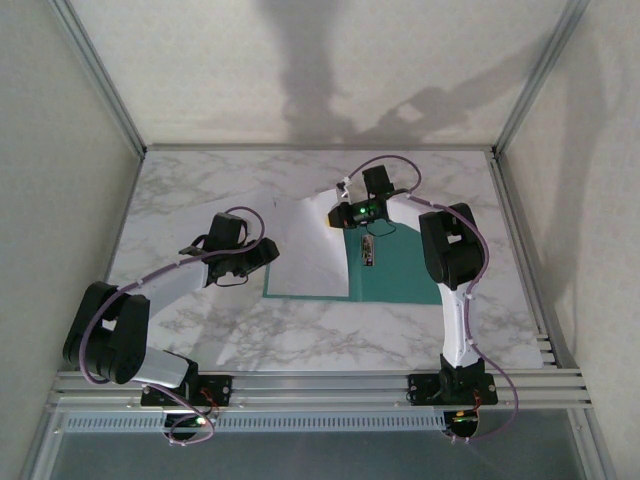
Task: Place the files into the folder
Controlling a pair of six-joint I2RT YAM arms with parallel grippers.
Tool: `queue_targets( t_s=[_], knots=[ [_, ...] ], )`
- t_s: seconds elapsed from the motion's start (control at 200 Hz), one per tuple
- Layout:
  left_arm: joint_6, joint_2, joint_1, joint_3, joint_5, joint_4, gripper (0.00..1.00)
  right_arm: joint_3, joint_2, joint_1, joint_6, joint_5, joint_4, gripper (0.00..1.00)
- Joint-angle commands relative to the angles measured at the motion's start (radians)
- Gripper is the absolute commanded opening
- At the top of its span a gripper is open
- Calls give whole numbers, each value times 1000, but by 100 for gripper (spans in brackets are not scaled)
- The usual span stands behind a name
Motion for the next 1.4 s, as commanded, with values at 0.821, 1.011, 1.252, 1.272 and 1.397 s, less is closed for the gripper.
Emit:
queue_targets(
  t_s=[0.821, 1.011, 1.252, 1.272, 1.397],
  knots=[
    [17, -16, 10, 0, -12, -9, 62, 29, -66, 4, -62, 50, -142, 30],
    [39, -21, 6, 46, -60, -51, 63, 66, -152, -36, -89, 102, -257, 47],
    [92, 41, -87, 195, -188, -106, 62, -25, -308, -82, -21, 204, -258, 50],
    [99, 54, -102, 215, -206, -110, 62, -41, -323, -86, -7, 218, -252, 50],
    [169, 141, -207, 334, -339, -130, 62, -165, -402, -107, 73, 280, -190, 50]
  ],
)
